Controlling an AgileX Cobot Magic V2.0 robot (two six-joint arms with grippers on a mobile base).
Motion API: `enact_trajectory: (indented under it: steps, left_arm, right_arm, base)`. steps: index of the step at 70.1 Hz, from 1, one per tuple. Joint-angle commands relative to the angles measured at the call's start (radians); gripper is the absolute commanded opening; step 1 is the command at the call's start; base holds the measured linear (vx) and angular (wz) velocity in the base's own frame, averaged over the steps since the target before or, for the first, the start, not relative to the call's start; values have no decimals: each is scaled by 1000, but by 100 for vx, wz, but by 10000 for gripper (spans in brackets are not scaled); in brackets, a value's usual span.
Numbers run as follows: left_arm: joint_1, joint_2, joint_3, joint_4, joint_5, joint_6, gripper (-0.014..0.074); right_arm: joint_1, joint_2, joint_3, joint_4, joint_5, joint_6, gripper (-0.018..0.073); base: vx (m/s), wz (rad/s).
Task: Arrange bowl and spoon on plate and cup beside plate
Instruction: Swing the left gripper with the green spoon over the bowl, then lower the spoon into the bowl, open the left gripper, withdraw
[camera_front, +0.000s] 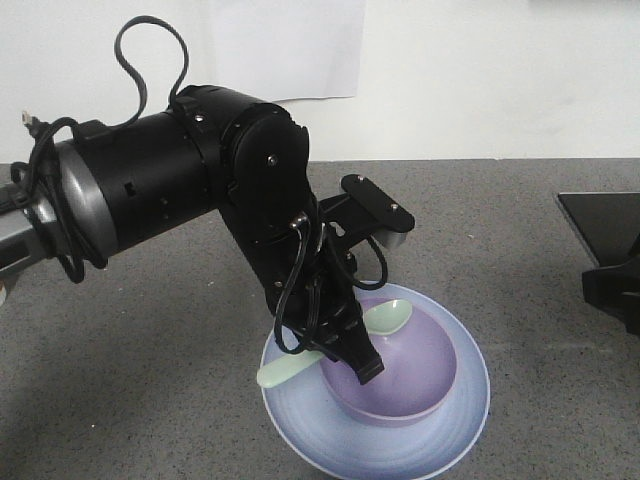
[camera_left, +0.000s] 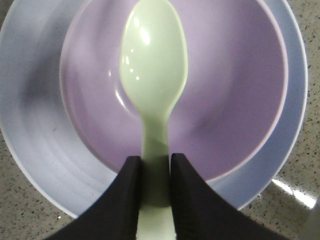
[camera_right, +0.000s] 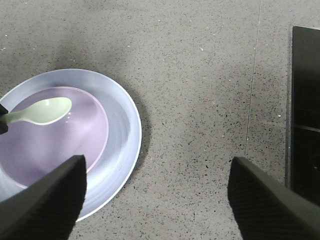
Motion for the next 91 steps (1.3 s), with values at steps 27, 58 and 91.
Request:
enact_trajectory:
  steps: [27, 58, 91]
  left_arm:
    - [-8, -48, -27, -25, 6, 1, 39]
    - [-7, -49, -27, -25, 6, 18, 413]
    - [60, -207, -53, 275, 5, -134, 412]
  right_arm:
    - [-4, -1, -25, -7, -69, 1, 570]
    - [-4, -1, -25, -7, -87, 1, 570]
    - [-4, -1, -25, -4, -86, 1, 570]
  base:
    - [0, 0]
    - [0, 0]
    - [0, 0]
